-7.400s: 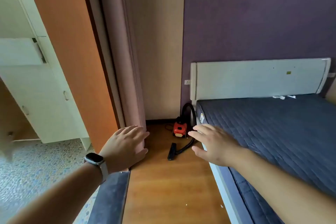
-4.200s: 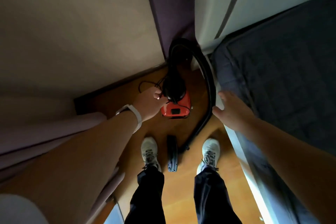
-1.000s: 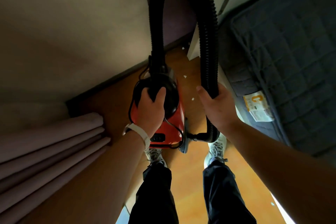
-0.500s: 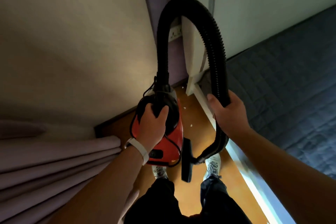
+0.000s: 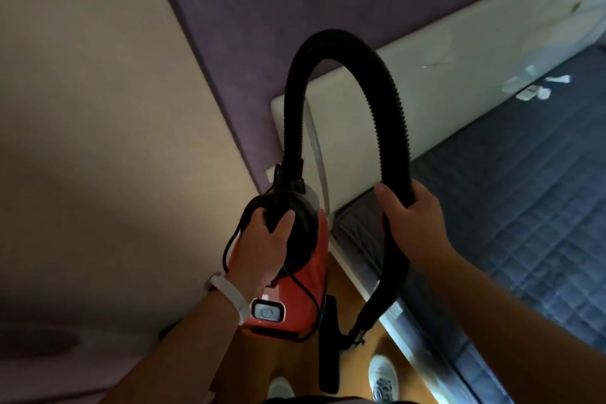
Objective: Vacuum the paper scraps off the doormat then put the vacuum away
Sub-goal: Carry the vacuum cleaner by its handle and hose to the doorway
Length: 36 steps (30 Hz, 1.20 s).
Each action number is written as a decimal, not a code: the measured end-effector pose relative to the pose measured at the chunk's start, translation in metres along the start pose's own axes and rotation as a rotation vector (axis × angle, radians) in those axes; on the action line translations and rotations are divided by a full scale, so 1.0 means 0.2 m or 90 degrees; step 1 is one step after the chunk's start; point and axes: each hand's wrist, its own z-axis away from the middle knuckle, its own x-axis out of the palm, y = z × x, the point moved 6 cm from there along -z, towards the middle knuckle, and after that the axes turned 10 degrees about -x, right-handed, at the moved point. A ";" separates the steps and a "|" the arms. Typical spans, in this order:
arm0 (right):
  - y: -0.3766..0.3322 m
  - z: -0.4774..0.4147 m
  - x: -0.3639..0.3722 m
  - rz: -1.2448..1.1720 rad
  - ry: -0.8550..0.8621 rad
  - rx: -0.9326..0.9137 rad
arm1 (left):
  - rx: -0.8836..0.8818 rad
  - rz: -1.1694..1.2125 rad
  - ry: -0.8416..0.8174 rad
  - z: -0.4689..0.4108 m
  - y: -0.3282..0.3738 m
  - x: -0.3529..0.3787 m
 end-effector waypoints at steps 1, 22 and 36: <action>-0.03 -0.02 -0.05 -0.010 0.009 -0.008 | 0.016 0.002 0.005 0.01 0.06 0.01; -0.51 0.12 -0.45 0.094 0.354 -0.111 | 0.313 0.037 -0.240 0.01 0.72 0.13; -0.49 1.12 -0.86 0.112 0.598 -0.058 | 0.456 -0.064 -0.438 0.63 0.67 0.50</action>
